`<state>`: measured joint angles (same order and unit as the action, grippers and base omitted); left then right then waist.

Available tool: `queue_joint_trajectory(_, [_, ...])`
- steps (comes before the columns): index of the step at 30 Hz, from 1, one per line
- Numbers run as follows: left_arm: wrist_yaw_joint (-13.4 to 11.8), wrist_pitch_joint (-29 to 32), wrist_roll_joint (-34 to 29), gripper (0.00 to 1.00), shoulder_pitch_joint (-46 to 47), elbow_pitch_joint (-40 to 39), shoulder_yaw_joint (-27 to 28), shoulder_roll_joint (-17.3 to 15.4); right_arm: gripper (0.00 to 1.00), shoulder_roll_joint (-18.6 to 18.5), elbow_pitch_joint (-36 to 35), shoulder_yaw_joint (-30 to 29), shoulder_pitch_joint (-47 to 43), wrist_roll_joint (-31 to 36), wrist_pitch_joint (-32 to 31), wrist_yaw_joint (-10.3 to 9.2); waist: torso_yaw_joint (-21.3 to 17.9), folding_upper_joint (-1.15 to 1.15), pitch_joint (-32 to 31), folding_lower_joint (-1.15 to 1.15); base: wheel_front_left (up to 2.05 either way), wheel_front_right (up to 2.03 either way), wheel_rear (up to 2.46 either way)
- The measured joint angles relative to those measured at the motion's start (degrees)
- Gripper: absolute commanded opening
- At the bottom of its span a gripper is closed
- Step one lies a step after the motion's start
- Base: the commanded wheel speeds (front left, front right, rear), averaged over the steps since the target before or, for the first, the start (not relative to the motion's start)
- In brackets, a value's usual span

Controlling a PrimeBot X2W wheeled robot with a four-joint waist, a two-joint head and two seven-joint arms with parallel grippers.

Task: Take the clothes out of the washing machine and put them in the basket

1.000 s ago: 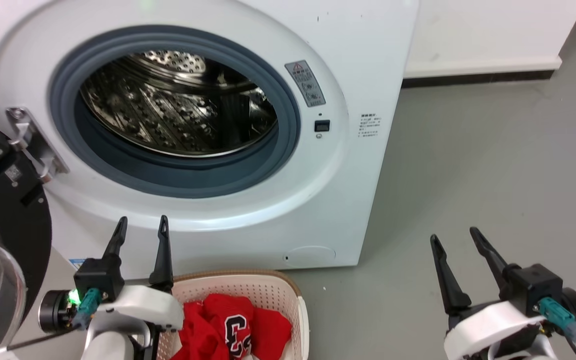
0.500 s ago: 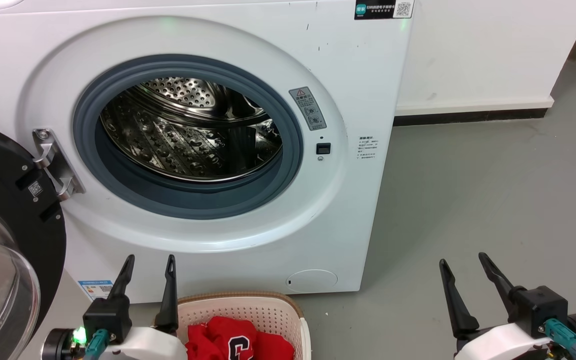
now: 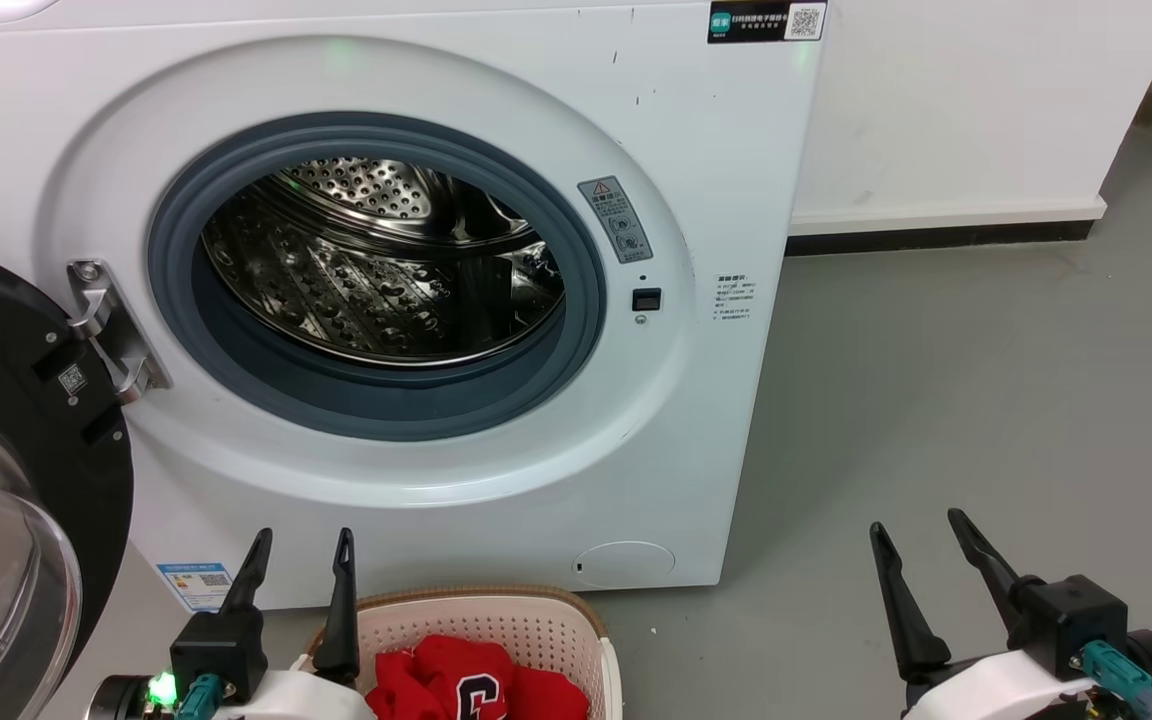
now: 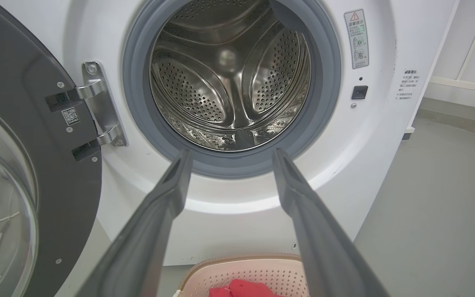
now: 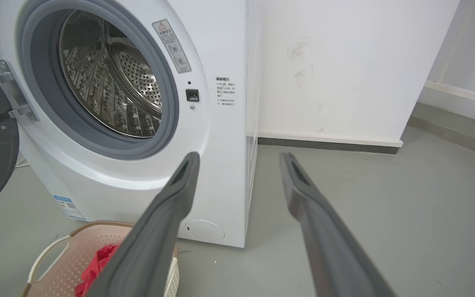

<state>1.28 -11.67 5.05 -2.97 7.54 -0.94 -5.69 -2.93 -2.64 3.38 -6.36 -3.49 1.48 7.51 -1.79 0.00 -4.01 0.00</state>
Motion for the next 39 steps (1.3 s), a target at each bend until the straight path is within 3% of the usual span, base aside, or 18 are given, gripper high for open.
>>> queue_joint_trajectory(21, [-1.0, 0.3, 0.8, 1.0, -0.1, -0.8, -0.8, -0.9, 1.0, 0.0, 0.0, 0.3, 0.0, -0.1, 0.3, 0.0, -0.1, 0.0, 0.2, 0.0, 0.0, 0.0, 0.0])
queue_joint_trajectory(22, [-1.0, 0.4, 0.8, 0.0, -0.1, -0.5, -0.8, -0.8, 0.0, 0.0, 0.2, 0.3, 0.0, -0.2, 0.2, 0.0, -0.1, 0.0, 0.2, 0.0, 0.0, 0.0, 0.0])
queue_joint_trajectory(26, [-0.9, 0.9, 1.3, 0.0, -0.6, 1.2, -0.6, -0.6, 0.0, 0.0, 1.4, 0.5, -0.7, -0.7, 0.2, 0.01, -0.1, 0.0, 0.2, 0.0, 0.0, 0.0, 0.0])
queue_joint_trajectory(39, [0.2, 4.0, 16.0, 0.0, 0.0, 2.2, 0.9, 0.2, 0.0, -0.7, 4.1, 0.0, 0.5, -16.8, -0.1, 0.0, 0.1, 0.0, 0.7, 0.0, 0.0, 0.0, 0.0])
